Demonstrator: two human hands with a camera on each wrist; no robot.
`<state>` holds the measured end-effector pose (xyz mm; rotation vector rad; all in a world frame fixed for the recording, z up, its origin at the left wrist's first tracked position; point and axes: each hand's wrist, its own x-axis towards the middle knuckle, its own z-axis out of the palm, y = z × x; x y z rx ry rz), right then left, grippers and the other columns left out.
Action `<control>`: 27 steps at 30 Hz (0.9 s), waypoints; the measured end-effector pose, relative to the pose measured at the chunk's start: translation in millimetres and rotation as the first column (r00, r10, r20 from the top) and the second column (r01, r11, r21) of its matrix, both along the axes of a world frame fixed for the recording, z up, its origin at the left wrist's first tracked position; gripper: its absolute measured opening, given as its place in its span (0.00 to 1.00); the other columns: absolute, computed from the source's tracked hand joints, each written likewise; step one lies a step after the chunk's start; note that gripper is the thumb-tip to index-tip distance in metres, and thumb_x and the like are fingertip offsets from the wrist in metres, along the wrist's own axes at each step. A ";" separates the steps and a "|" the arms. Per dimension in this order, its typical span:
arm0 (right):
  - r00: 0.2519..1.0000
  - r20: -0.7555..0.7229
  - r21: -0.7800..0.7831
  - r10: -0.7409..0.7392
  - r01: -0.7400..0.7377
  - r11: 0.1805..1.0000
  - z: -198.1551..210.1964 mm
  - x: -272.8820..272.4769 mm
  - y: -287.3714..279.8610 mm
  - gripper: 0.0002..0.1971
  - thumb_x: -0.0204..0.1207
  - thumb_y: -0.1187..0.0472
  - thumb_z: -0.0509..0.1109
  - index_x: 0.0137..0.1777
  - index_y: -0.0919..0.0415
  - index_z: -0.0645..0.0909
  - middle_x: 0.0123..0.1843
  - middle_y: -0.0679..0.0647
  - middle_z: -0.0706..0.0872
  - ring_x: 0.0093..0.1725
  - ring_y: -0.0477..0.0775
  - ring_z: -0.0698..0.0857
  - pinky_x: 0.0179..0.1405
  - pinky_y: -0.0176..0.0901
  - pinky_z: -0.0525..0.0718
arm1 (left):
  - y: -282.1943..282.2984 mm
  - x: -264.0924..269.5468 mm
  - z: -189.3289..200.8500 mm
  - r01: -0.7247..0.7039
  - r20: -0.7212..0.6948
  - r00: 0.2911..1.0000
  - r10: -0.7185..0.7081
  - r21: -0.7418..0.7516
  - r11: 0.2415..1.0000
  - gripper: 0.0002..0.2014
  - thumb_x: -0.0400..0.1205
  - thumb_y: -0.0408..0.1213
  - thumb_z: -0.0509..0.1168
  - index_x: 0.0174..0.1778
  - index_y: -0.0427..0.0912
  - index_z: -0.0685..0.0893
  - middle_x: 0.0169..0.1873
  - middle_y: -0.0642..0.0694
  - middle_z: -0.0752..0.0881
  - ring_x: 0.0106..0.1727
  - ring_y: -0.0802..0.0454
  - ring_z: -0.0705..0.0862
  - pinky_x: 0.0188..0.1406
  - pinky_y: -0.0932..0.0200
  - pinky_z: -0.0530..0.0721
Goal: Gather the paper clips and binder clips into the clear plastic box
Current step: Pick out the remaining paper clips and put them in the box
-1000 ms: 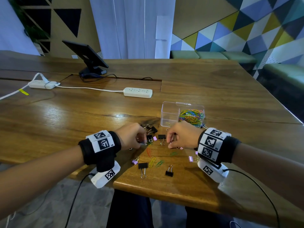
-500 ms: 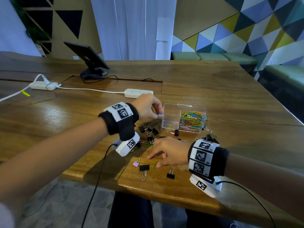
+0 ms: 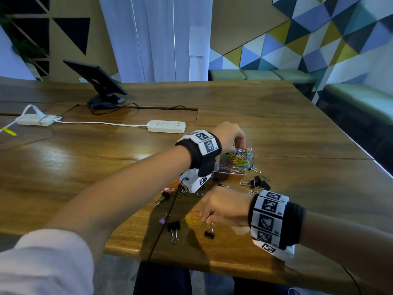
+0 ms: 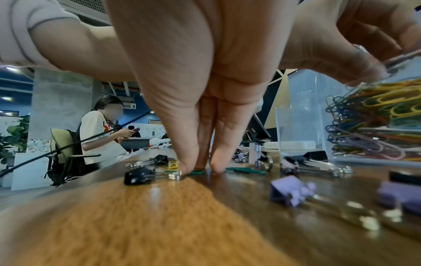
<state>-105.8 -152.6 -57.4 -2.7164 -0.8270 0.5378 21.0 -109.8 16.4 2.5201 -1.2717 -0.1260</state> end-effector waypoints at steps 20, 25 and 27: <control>0.999 -0.030 -0.104 0.024 -0.027 0.994 13.6 -3.3 -10.6 0.11 0.80 0.64 0.63 0.60 0.57 0.80 0.54 0.50 0.82 0.53 0.47 0.78 0.59 0.43 0.76 | 36.9 -6.6 -2.0 -0.043 0.085 0.995 0.054 -0.123 0.991 0.10 0.83 0.30 0.61 0.56 0.39 0.86 0.50 0.47 0.83 0.50 0.54 0.80 0.52 0.66 0.76; 0.999 -0.031 -0.104 0.009 -0.012 0.995 11.9 -5.4 -13.0 0.10 0.80 0.64 0.63 0.58 0.57 0.79 0.60 0.51 0.78 0.59 0.49 0.77 0.59 0.38 0.74 | 83.9 -7.1 -1.2 -0.093 0.019 0.995 0.095 -0.085 0.992 0.06 0.80 0.31 0.65 0.50 0.42 0.85 0.42 0.55 0.79 0.37 0.68 0.74 0.38 0.73 0.75; 0.999 -0.040 -0.093 0.002 -0.006 0.996 13.1 -4.3 -13.4 0.08 0.80 0.64 0.63 0.56 0.58 0.80 0.56 0.51 0.80 0.52 0.46 0.79 0.55 0.37 0.77 | 102.6 -9.7 -3.8 -0.113 -0.023 0.993 0.113 0.000 0.994 0.04 0.79 0.33 0.67 0.47 0.43 0.85 0.39 0.57 0.79 0.36 0.70 0.74 0.35 0.72 0.74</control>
